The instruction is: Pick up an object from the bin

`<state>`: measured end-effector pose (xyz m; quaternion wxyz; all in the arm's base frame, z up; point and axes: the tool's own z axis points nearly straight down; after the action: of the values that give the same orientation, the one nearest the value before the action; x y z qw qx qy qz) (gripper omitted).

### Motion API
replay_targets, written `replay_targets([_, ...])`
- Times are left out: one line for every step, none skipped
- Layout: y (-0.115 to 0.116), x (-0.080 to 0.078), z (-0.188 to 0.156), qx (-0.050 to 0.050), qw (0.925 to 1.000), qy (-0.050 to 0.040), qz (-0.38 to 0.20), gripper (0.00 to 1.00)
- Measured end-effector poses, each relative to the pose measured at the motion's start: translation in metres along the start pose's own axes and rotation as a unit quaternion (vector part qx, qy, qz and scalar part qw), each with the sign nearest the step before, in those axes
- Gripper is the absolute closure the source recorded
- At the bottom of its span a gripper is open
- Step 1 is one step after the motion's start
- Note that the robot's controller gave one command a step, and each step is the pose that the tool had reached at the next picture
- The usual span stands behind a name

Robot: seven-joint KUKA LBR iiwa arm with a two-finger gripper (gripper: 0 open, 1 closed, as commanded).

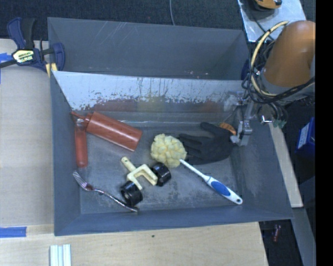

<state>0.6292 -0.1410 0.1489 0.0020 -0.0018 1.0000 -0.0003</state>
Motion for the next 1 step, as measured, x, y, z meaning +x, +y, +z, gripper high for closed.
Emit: replay_targets([0.0, 0.0, 0.0, 0.0, 1.0, 0.0, 0.0, 0.0])
